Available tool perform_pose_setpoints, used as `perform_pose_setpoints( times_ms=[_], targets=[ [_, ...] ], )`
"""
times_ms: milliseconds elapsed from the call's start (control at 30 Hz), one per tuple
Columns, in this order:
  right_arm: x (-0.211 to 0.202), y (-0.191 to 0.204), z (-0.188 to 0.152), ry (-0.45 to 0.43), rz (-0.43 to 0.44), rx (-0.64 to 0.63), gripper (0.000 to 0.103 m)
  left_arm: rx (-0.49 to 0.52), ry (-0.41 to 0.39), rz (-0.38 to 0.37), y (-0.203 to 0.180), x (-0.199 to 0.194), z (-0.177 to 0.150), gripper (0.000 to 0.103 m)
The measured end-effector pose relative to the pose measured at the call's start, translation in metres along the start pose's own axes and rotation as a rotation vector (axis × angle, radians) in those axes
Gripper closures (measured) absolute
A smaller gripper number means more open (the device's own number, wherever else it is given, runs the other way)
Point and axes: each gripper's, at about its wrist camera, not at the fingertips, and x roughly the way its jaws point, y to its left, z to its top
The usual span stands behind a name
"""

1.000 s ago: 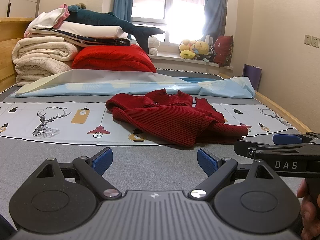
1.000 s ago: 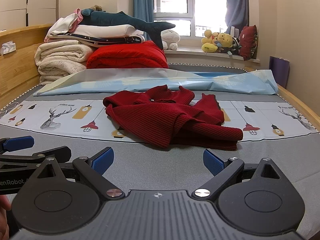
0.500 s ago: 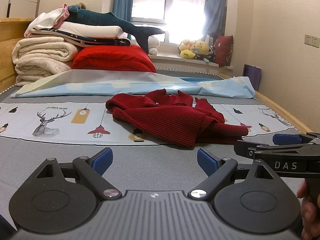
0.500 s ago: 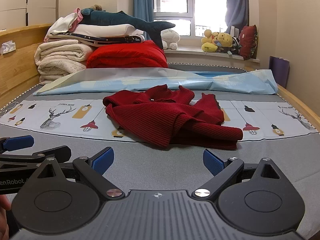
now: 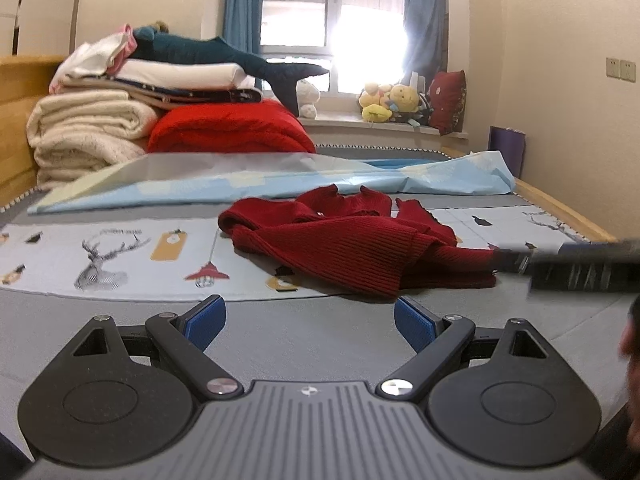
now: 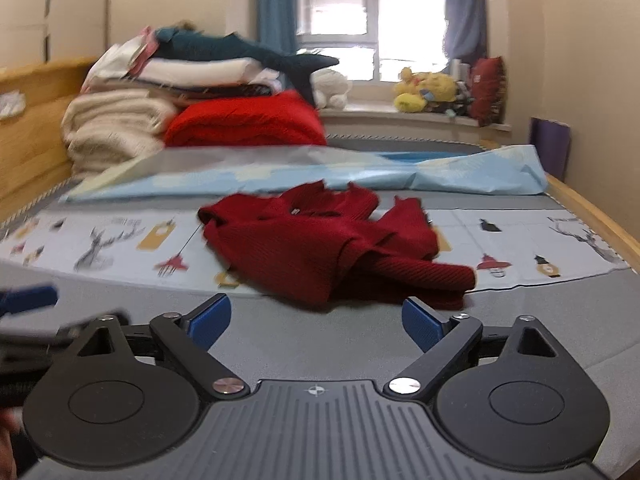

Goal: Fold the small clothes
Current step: 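Grasp the red sweater with the left gripper while the right gripper grasps it too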

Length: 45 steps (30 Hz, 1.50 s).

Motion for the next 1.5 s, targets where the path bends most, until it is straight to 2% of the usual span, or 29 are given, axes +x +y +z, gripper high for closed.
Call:
perform_pose_setpoints(
  times_ms=[100,200,233,267,300,333,367,433,500,600,700,800,833,867,933,967,1100,1133,1167,1200,1233,1333,1467,1500],
  targets=[
    [-0.001,-0.028,0.019,-0.06,-0.017,0.08,0.022,0.011,0.016,0.013,0.005,0.004,0.0,0.022],
    [0.004,-0.055,0.039,-0.136,-0.032,0.109,0.036,-0.059,0.106,-0.034,0.018,0.021,0.001,0.032],
    [0.01,-0.061,0.047,-0.124,-0.072,0.062,0.039,-0.073,0.126,-0.043,0.021,0.027,0.001,0.043],
    [0.017,-0.071,0.049,-0.134,-0.077,0.095,0.039,-0.088,0.146,-0.053,0.024,0.035,0.002,0.056],
    [0.024,-0.081,0.051,-0.145,-0.102,0.101,0.039,-0.087,0.153,-0.054,0.025,0.042,0.004,0.062],
    [0.028,-0.09,0.052,-0.159,-0.115,0.116,0.041,-0.084,0.166,-0.057,0.026,0.049,0.006,0.078],
    [0.033,-0.097,0.051,-0.159,-0.127,0.129,0.042,-0.084,0.177,-0.072,0.027,0.06,0.009,0.086],
    [0.039,-0.11,0.047,-0.128,-0.139,0.153,0.047,-0.114,0.163,-0.105,0.029,0.084,0.016,0.086],
    [0.046,-0.117,0.045,-0.094,-0.112,0.2,0.049,-0.138,0.216,-0.113,0.03,0.111,0.02,0.086],
    [0.044,-0.121,0.048,-0.118,-0.092,0.169,0.049,-0.233,0.244,-0.141,0.036,0.162,0.027,0.086],
    [0.045,-0.129,0.051,-0.106,-0.07,0.178,0.049,-0.36,0.274,-0.146,0.044,0.215,0.031,0.082],
    [0.045,-0.136,0.054,-0.098,-0.055,0.193,0.049,-0.496,0.313,-0.114,0.059,0.262,0.028,0.059],
    [0.045,-0.138,0.054,-0.1,-0.053,0.197,0.049,-0.557,0.322,-0.103,0.064,0.275,0.025,0.046],
    [0.044,-0.141,0.055,-0.101,-0.053,0.2,0.049,-0.627,0.325,-0.101,0.069,0.286,0.022,0.041],
    [0.044,-0.143,0.056,-0.102,-0.059,0.199,0.049,-0.758,0.322,-0.079,0.08,0.305,0.018,0.04],
    [0.042,-0.142,0.056,-0.106,-0.066,0.194,0.049,-0.838,0.321,-0.091,0.086,0.314,0.013,0.04],
    [0.041,-0.14,0.058,-0.113,-0.08,0.172,0.049,-1.008,0.343,-0.119,0.096,0.342,-0.003,0.041],
    [0.041,-0.139,0.059,-0.112,-0.082,0.165,0.049,-1.018,0.36,-0.129,0.095,0.347,-0.006,0.051],
    [0.042,-0.139,0.059,-0.109,-0.084,0.158,0.049,-1.023,0.369,-0.14,0.093,0.35,-0.006,0.075],
    [0.043,-0.137,0.06,-0.107,-0.088,0.147,0.049,-1.009,0.381,-0.137,0.091,0.351,-0.003,0.085],
    [0.044,-0.137,0.06,-0.105,-0.094,0.138,0.049,-0.976,0.396,-0.12,0.089,0.35,0.001,0.091],
    [0.047,-0.134,0.062,-0.103,-0.114,0.143,0.049,-0.814,0.406,-0.119,0.093,0.336,0.028,0.093],
    [0.047,-0.131,0.063,-0.123,-0.139,0.15,0.049,-0.597,0.358,-0.177,0.125,0.282,0.069,0.094],
    [0.047,-0.13,0.062,-0.127,-0.144,0.15,0.049,-0.545,0.352,-0.172,0.134,0.267,0.077,0.094]
  ],
)
